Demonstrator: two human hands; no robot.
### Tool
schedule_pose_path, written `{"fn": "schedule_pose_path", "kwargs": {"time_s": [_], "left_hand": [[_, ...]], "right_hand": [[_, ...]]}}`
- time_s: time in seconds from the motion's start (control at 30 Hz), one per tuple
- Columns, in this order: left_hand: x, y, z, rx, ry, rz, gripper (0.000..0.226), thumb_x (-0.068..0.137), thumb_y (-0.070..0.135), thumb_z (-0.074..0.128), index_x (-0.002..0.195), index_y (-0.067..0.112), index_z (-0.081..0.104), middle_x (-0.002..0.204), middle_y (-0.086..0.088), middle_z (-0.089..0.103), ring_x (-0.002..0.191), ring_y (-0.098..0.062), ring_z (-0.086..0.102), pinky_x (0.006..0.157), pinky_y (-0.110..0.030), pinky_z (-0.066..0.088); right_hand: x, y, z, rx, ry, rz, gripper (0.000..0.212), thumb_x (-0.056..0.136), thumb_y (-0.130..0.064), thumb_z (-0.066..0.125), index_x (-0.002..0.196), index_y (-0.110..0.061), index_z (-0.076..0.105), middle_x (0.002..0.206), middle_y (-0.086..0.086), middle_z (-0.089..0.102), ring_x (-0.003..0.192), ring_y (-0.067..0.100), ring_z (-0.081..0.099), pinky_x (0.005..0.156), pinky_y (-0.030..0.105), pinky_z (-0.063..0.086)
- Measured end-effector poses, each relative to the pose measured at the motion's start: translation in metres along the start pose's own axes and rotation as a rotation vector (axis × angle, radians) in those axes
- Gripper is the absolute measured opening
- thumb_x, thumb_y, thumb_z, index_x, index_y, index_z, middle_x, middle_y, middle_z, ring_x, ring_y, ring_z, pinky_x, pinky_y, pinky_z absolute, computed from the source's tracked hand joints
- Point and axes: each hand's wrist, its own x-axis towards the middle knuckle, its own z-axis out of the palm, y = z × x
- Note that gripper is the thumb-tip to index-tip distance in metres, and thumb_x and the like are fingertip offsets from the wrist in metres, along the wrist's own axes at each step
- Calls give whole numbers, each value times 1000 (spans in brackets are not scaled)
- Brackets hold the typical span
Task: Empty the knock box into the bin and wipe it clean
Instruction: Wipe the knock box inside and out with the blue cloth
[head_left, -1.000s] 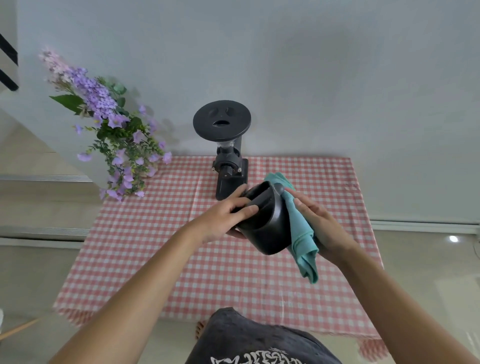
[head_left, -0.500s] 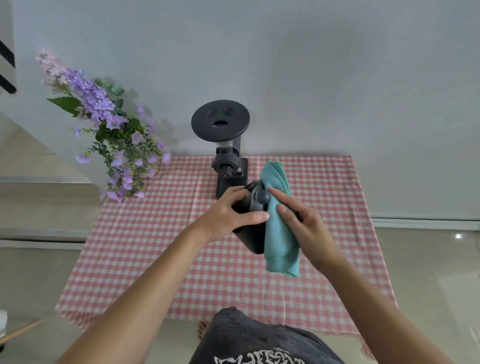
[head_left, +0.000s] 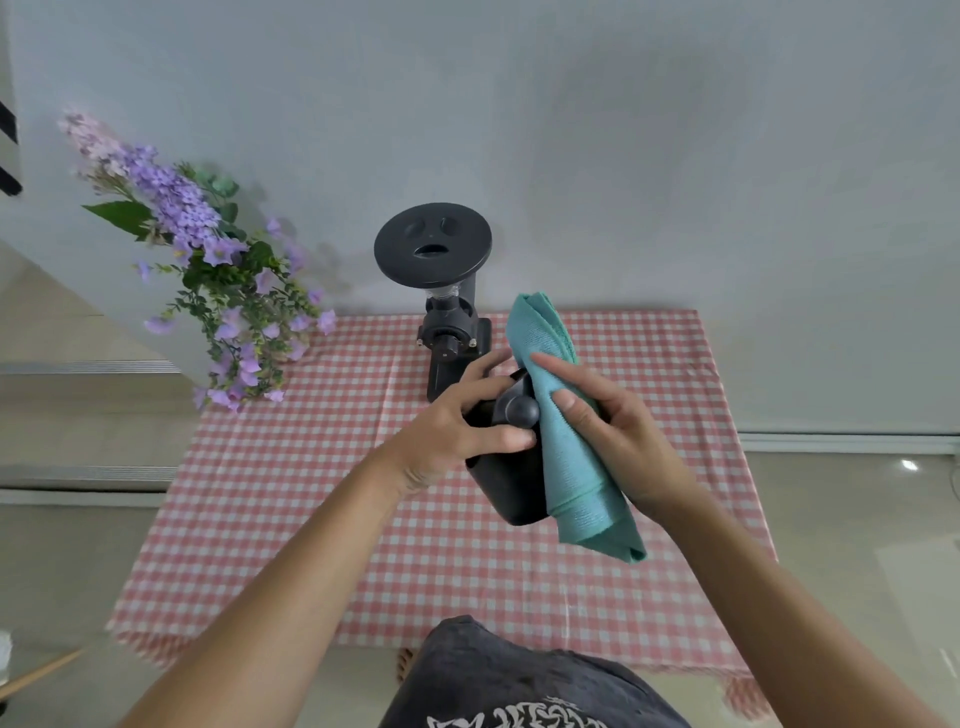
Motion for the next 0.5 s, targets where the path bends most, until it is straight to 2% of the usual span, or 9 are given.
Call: {"fn": "schedule_pose_path", "kwargs": {"time_s": [0.03,0.1,0.17,0.23,0.3,0.37,0.4,0.5], "left_hand": [[0,3,-1,-37,-7,-9,53,72,31,82,124,22,78,168,17,32,162,-8,21,132,-53,21],[-2,8,0,-101,-34,-16,48,73,29,80,121,34,80,167,18,35,162,-12,23,131,-54,21],[-3,10,0,-147,-58,-14,48,75,29,78,119,48,78,170,7,36,162,-20,25,130,-54,24],[-4,9,-1,-209,-33,-40,53,74,29,78,120,54,75,170,-1,38,159,-23,33,127,-47,33],[-3,5,-4,-256,4,-80,63,73,29,79,131,51,68,161,3,52,149,-18,50,120,-38,43],[0,2,-7,-212,37,-95,70,75,34,78,141,45,58,145,12,67,137,-10,61,115,-33,49],[2,1,-8,-177,63,-107,74,76,40,78,146,42,53,143,14,68,136,-8,61,116,-33,48],[8,3,-5,-34,162,-142,85,80,60,71,158,37,44,159,12,53,147,-11,50,125,-43,37]], "right_hand": [[-1,0,-3,42,-21,36,39,101,-30,53,140,-32,58,141,-4,61,131,16,57,108,37,45],[-3,0,-7,104,-68,94,45,100,-36,52,145,-37,51,148,-9,54,135,14,53,109,36,46],[-8,2,-9,183,-118,160,49,99,-41,52,148,-44,44,152,-18,48,136,8,51,103,26,49],[-13,3,-8,228,-124,199,54,97,-47,50,150,-47,39,153,-29,41,138,-3,44,99,15,47],[-18,7,-6,271,-109,221,58,95,-54,50,151,-48,36,153,-32,39,140,-7,39,101,14,44],[-21,11,0,356,-98,249,62,93,-59,53,151,-50,34,156,-25,38,142,0,41,107,23,45],[-23,12,4,397,-86,257,64,91,-60,56,150,-51,34,156,-22,40,140,3,44,106,25,47],[-23,15,14,432,9,228,66,90,-56,63,149,-52,35,145,-22,54,130,5,56,93,21,54]]}}
